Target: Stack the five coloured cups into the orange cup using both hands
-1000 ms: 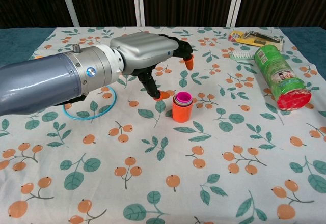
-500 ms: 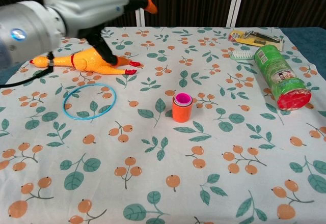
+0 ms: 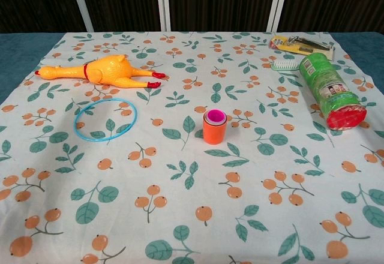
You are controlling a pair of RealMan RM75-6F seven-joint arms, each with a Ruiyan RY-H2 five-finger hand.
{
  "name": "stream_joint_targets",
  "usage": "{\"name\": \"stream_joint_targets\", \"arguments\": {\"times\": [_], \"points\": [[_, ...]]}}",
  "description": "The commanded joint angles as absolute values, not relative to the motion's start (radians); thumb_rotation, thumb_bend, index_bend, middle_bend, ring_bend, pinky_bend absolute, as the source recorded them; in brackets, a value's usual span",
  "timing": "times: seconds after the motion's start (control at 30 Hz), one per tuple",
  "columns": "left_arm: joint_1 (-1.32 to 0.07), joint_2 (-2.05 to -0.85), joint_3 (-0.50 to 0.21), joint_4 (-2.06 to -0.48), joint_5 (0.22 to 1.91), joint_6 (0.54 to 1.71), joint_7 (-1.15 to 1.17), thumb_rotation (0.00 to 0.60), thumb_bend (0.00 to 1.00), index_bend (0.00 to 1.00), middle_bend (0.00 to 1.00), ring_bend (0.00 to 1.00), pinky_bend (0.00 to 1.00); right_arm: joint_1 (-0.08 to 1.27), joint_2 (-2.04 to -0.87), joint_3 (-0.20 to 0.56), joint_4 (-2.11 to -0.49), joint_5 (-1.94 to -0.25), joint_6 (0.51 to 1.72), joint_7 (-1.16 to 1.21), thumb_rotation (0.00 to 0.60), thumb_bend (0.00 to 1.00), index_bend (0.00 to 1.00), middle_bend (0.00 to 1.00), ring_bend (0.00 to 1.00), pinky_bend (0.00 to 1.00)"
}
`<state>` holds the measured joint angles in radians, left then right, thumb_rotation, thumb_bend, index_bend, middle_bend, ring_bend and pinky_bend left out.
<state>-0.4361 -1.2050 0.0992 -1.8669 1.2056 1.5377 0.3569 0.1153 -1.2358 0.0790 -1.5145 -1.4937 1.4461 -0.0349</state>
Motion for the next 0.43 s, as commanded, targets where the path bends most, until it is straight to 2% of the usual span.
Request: {"name": "stream_joint_targets", "arguments": {"times": [0.03,0.13,0.43], "points": [[-0.333,-1.205,0.148,-1.724,1.322,1.615,0.188,0.6,0.2,0.1,0.01,0.0,0.0,0.114,-1.229,0.075,-1.515,-1.507,1.458,-0.028,0.6,0.34,0.03,0.0,0.0,0.08],[-0.296,-1.228,0.143,-1.663,1.342,1.645,0.13,0.6,0.2,0.1,0.01,0.0,0.0,0.111,-1.223,0.071,-1.519,-1.523,1.471,-0.028,0.6,0.34,0.03,0.0,0.0,0.08],[-0.256,-1.255,0.095,-1.565,1.325,1.63,0.049,0.6,0.2,0.11,0.01,0.0,0.0,0.106,-1.214,0.061,-1.535,-1.538,1.48,-0.031,0.6,0.34,0.03,0.0,0.0,0.08]]}}
